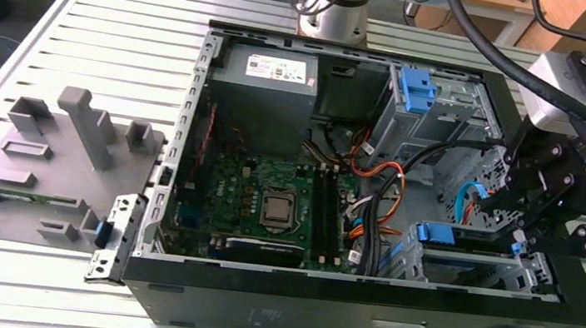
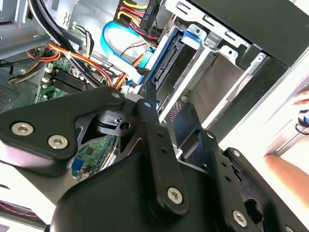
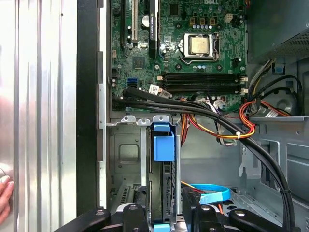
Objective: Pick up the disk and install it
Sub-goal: 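Insert the first disk wire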
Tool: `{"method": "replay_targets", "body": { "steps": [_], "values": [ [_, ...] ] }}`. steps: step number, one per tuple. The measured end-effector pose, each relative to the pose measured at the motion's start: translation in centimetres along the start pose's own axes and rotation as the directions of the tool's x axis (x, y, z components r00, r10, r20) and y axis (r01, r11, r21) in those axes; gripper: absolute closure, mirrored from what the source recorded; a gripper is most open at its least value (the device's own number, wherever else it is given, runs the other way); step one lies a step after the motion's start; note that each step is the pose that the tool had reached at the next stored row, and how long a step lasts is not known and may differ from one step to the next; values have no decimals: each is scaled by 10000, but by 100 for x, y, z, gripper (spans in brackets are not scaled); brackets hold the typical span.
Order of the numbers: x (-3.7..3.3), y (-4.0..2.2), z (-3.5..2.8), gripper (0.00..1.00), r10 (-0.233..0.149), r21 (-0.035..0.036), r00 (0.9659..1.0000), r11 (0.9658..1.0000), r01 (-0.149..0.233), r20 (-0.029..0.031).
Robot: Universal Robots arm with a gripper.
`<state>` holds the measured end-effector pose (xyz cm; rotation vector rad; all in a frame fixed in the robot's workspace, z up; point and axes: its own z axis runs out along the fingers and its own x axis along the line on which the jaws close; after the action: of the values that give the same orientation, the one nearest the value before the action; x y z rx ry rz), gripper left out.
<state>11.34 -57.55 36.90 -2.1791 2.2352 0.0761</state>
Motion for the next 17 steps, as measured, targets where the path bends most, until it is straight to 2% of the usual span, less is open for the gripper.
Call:
{"method": "replay_targets", "body": {
  "steps": [9, 17],
  "values": [
    [-31, 0, 1, 58, -1, 0, 10000, 10000, 1, -1],
    [-146, 3, 7, 58, 0, 0, 10000, 10000, 0, -1]
  ]
}}
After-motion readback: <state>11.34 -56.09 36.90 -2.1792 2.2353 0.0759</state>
